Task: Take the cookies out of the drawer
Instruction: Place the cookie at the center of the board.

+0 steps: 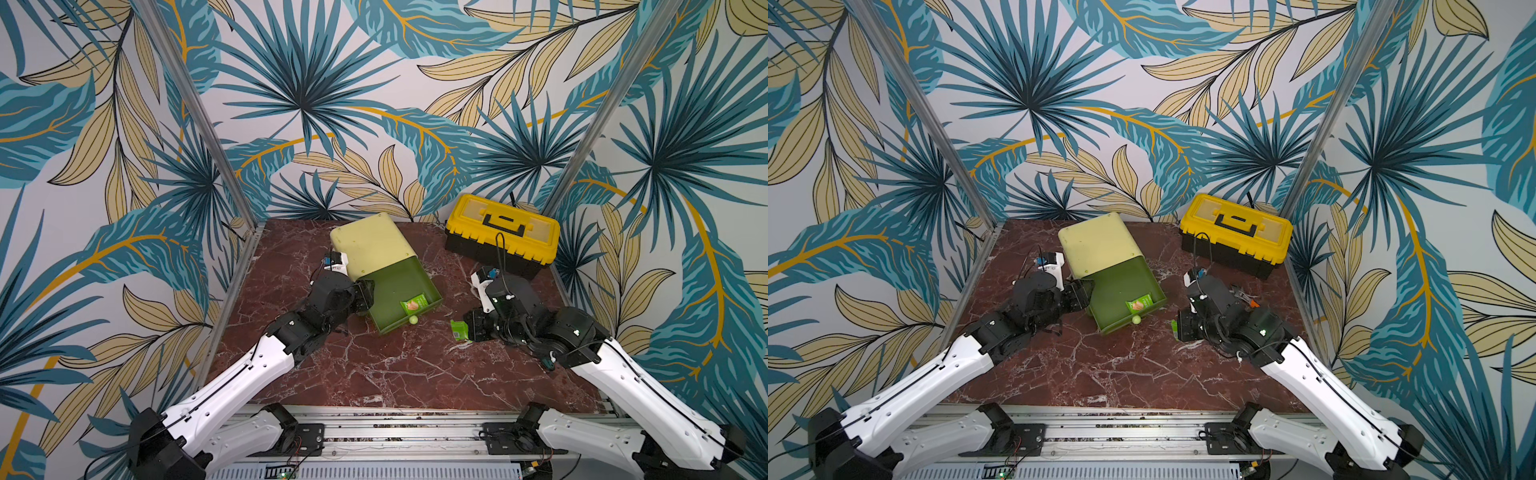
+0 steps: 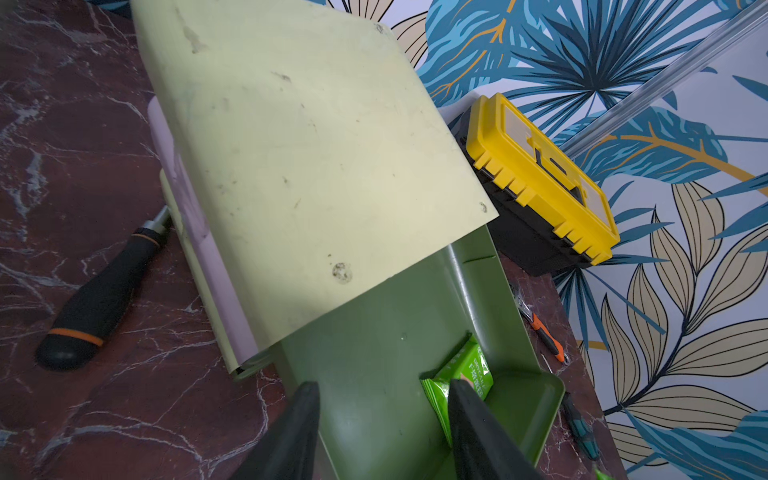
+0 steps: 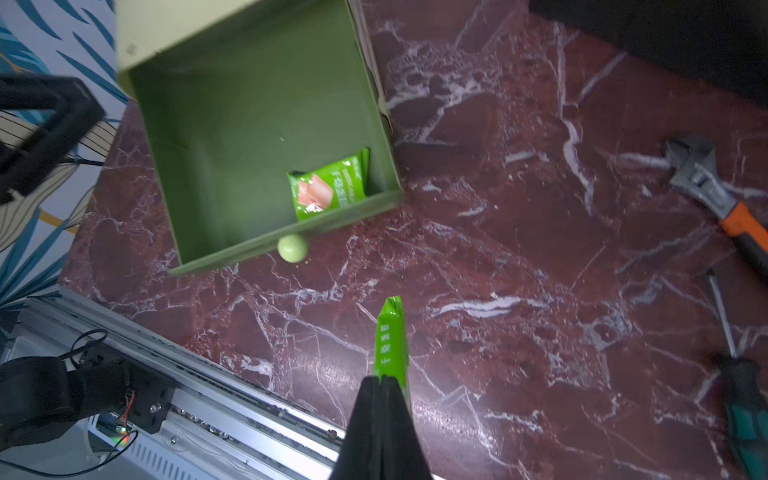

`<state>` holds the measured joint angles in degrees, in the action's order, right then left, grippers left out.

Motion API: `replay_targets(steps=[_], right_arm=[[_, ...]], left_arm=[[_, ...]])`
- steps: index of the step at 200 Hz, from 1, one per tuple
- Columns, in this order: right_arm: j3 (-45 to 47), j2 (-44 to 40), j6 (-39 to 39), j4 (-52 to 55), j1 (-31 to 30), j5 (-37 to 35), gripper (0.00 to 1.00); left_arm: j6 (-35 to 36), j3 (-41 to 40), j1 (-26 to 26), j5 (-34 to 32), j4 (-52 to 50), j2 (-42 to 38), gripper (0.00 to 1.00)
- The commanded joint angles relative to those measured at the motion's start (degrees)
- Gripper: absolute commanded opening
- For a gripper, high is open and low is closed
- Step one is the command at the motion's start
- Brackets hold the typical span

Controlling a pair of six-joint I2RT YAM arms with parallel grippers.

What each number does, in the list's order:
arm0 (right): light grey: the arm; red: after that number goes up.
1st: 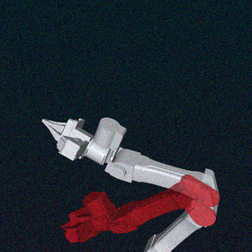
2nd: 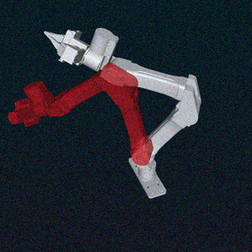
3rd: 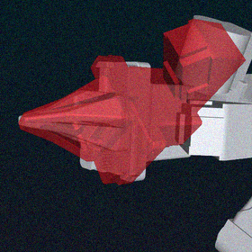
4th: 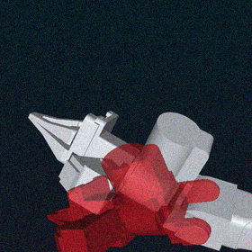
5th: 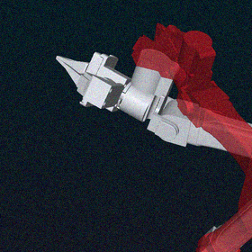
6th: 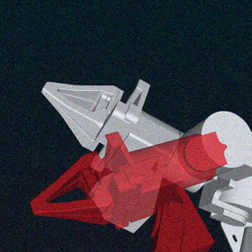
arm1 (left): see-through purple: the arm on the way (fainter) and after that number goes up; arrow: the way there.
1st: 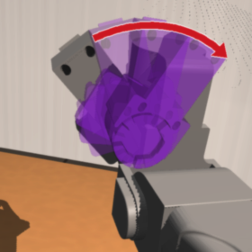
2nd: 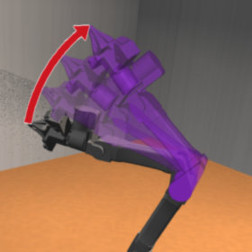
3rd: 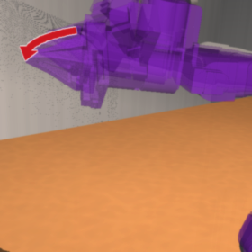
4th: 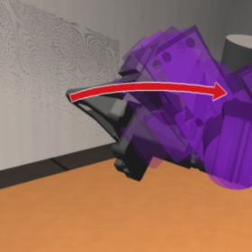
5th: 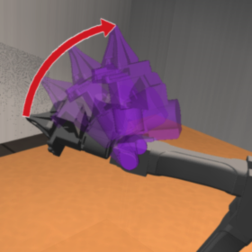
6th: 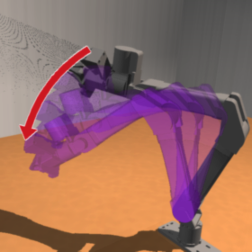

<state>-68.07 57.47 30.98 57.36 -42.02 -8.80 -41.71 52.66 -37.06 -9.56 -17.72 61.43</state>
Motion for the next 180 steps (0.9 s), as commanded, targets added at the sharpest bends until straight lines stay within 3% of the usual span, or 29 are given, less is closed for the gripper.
replay_targets(steps=[1,64,138,180], right_arm=[[4.96,-0.27,5.44,-0.04,1.07,1.51,0.0],[17.93,2.34,14.16,-22.71,12.08,9.46,0.0],[22.94,12.63,24.5,-47.75,20.84,9.82,0.0],[29.31,14.21,29.57,-52.94,23.29,7.72,0.0]], left_arm=[[1.39,3.71,0.36,1.12,1.56,0.26,0.55],[0.74,4.55,0.36,1.03,0.47,0.62,0.55],[0.76,6.18,0.4,1.03,0.23,1.89,0.55],[0.91,6.57,0.33,0.85,0.34,2.14,0.55]])
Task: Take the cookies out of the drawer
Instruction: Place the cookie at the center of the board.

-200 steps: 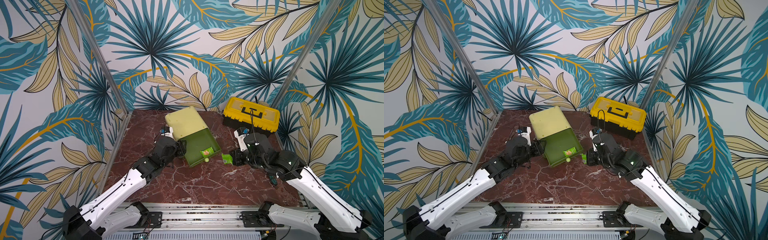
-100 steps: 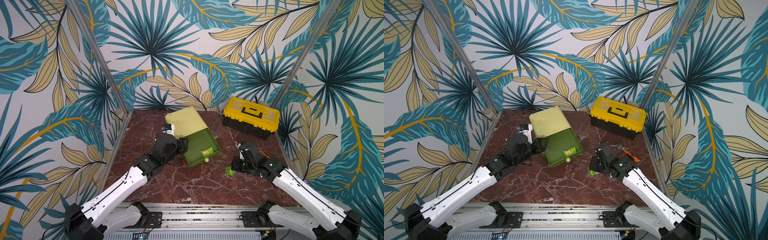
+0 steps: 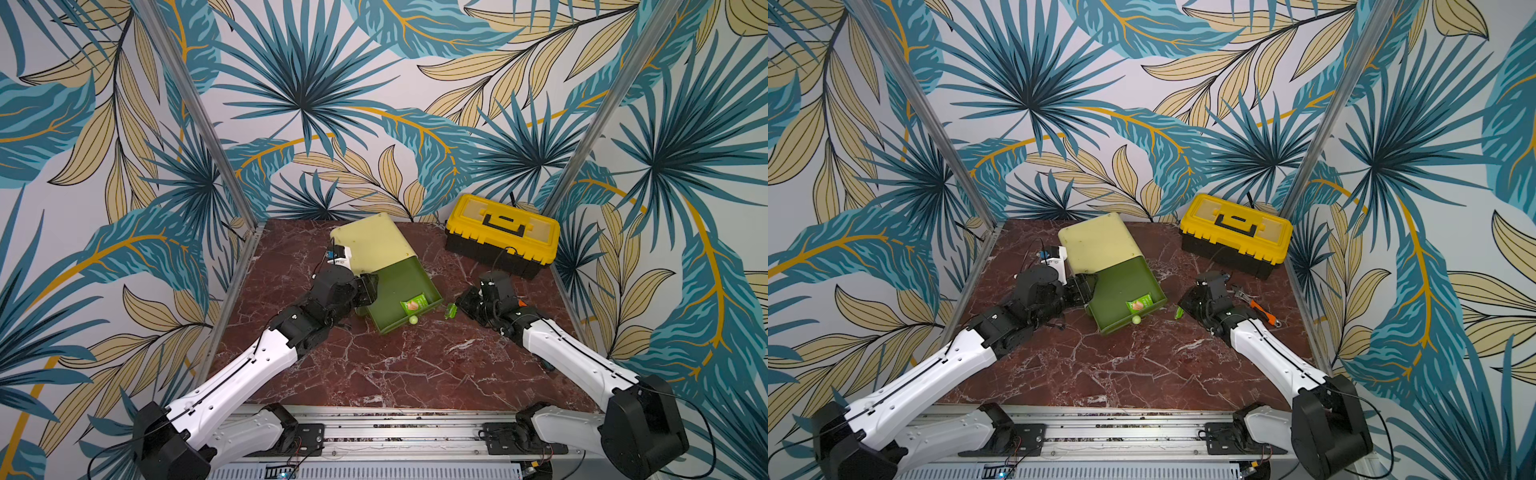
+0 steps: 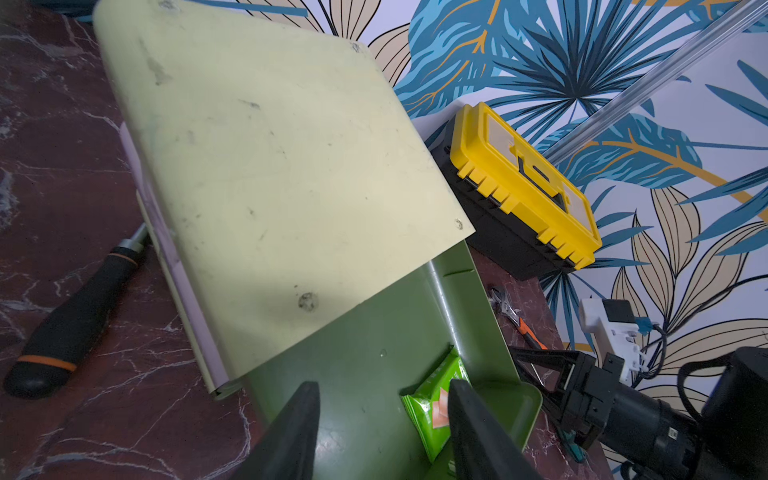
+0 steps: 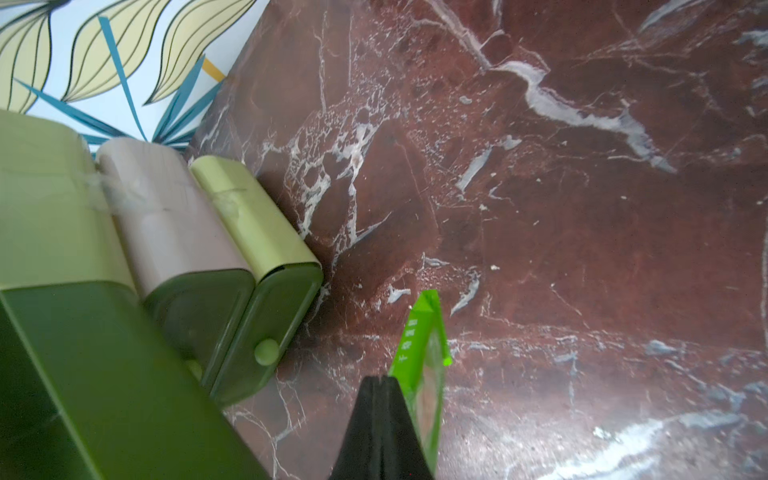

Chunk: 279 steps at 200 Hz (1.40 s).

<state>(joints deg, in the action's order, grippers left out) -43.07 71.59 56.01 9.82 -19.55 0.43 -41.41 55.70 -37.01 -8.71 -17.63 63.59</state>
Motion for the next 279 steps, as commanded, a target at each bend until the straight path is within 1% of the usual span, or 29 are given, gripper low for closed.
replay_targets(steps=[1,29,57,61,97,129,136,152,167,174,200,233,254,279], right_arm=[[4.48,0.02,4.63,-5.42,0.83,-1.53,0.0],[9.75,-3.29,5.31,-3.12,1.26,-3.93,0.0],[13.4,-8.46,5.16,2.11,1.36,-6.08,0.0],[13.72,-9.15,5.12,4.69,1.34,-6.35,0.0],[15.73,-13.65,4.33,11.45,1.35,-7.15,0.23],[14.27,-14.73,2.5,16.74,1.35,-8.32,0.41],[13.37,-14.73,1.6,18.17,1.31,-8.66,0.44],[10.59,-14.66,-1.87,20.07,1.3,-8.37,0.45],[7.13,-14.06,-7.0,20.5,1.29,-6.07,0.46],[5.39,-13.63,-9.64,20.45,1.27,-4.52,0.46],[0.98,-12.75,-19.19,19.0,1.27,1.51,0.47],[1.06,-14.65,-26.38,15.52,1.28,6.03,0.49],[2.35,-15.34,-30.88,12.17,1.27,11.1,0.51],[2.38,-14.18,-33.28,10.85,1.27,14.43,0.52]], left_arm=[[0.61,3.54,0.28,0.0,0.24,-0.04,0.55],[1.14,3.54,0.29,0.13,0.17,0.14,0.55],[2.91,4.13,0.28,0.6,-0.27,0.63,0.57],[3.28,4.34,0.29,0.69,-0.35,0.77,0.57],[8.77,7.8,0.04,2.87,-2.65,3.34,0.6],[16.69,13.99,-1.72,3.26,-9.23,7.83,0.62],[18.49,15.52,-2.05,3.3,-11.2,8.88,0.62],[22.66,18.75,-2.78,3.96,-15.12,11.34,0.63],[26.76,21.91,-3.23,5.02,-18.89,13.91,0.64],[28.8,23.55,-3.42,7.34,-21.02,15.33,0.64],[35.24,30.16,-3.86,8.71,-28.34,21.44,0.68],[40.6,38.42,-4.2,10.04,-34.8,28.78,0.71],[42.9,42.77,-4.27,11.03,-38.98,32.57,0.72],[45.14,47.54,-4.42,12.84,-44.75,36.86,0.73]])
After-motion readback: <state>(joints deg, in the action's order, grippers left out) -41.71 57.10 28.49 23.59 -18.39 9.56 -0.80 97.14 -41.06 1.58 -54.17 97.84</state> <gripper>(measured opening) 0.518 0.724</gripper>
